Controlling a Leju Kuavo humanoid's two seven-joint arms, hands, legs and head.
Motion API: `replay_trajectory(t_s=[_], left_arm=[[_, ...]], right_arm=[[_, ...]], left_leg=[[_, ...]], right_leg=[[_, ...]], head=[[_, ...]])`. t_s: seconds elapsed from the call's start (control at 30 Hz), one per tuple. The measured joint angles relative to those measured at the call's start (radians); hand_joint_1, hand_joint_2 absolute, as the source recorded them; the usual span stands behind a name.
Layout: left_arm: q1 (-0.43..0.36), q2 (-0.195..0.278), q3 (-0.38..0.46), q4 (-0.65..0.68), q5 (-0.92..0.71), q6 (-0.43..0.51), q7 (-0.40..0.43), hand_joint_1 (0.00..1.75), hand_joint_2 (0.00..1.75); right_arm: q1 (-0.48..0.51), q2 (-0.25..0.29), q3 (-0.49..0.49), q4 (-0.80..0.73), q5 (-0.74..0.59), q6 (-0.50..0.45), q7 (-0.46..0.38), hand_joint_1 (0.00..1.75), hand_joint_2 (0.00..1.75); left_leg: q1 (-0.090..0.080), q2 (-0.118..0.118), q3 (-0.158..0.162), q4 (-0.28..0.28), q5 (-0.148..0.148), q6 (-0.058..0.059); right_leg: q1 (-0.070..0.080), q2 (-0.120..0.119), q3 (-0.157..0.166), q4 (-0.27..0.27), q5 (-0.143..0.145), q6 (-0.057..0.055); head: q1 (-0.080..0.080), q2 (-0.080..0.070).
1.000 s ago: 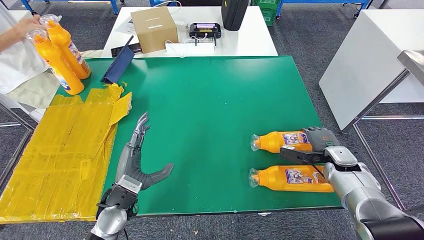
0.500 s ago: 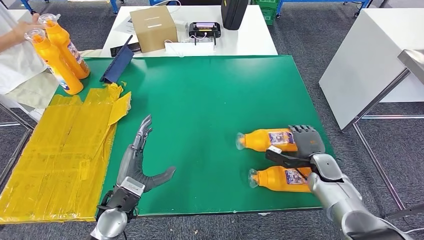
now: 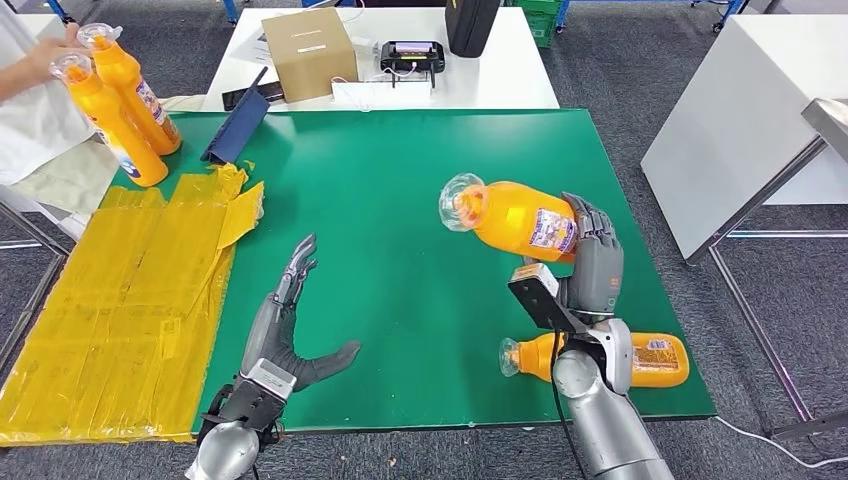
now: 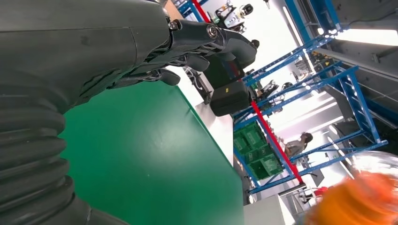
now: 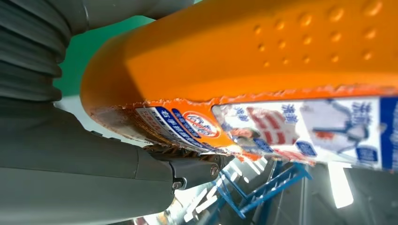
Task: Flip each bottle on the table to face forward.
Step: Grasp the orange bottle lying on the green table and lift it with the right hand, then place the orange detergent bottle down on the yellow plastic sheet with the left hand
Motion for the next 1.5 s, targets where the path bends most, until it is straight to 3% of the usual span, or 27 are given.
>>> replay_trajectory(t_s=[0.17, 0.4, 0.77, 1.23, 1.37, 1.5], left_arm=[[0.002, 0.0, 0.0, -0.001, 0.015, -0.005, 0.002, 0.0, 1.75], [-0.006, 0.0, -0.009, -0.004, 0.051, -0.017, 0.002, 0.0, 1.75], [-0.035, 0.006, -0.036, -0.004, 0.067, -0.004, 0.002, 0.0, 1.75], [-0.038, 0.015, -0.049, -0.004, 0.068, 0.002, 0.0, 0.0, 1.75], [-0.04, 0.016, -0.052, -0.001, 0.068, 0.006, -0.004, 1.71, 1.75], [-0.047, 0.017, -0.057, 0.012, 0.068, 0.008, -0.007, 1.75, 1.75]], right_arm=[[0.044, 0.056, 0.034, -0.065, -0.235, 0.22, -0.036, 1.75, 1.75], [0.063, 0.127, 0.135, -0.037, -0.449, 0.433, -0.055, 1.75, 1.75], [0.043, 0.195, 0.41, 0.148, -0.462, 0.5, -0.084, 1.75, 1.75], [-0.004, 0.197, 0.533, 0.227, -0.429, 0.503, -0.093, 1.75, 1.75], [-0.012, 0.197, 0.545, 0.238, -0.42, 0.477, -0.094, 1.75, 1.75], [-0.017, 0.193, 0.556, 0.245, -0.417, 0.45, -0.094, 1.75, 1.75]], left_leg=[[0.0, 0.001, 0.0, 0.0, 0.0, 0.0], [0.001, 0.002, -0.001, 0.0, 0.0, 0.0], [0.001, 0.001, -0.002, 0.0, 0.0, 0.0], [0.001, 0.001, -0.002, 0.0, 0.0, 0.0], [0.001, 0.001, -0.002, 0.0, 0.0, 0.0], [0.001, 0.001, -0.002, 0.0, 0.0, 0.0]], right_leg=[[0.0, 0.001, -0.001, 0.0, 0.0, 0.0], [0.0, 0.001, -0.002, 0.0, 0.0, 0.0], [0.0, 0.0, -0.003, 0.0, 0.0, -0.001], [0.0, 0.001, -0.004, 0.0, 0.0, -0.001], [0.0, 0.001, -0.004, 0.0, 0.0, -0.001], [0.0, 0.001, -0.004, 0.0, 0.0, -0.001]], head=[[0.0, 0.0], [0.0, 0.0], [0.0, 0.0], [0.0, 0.0], [0.0, 0.0], [0.0, 0.0]])
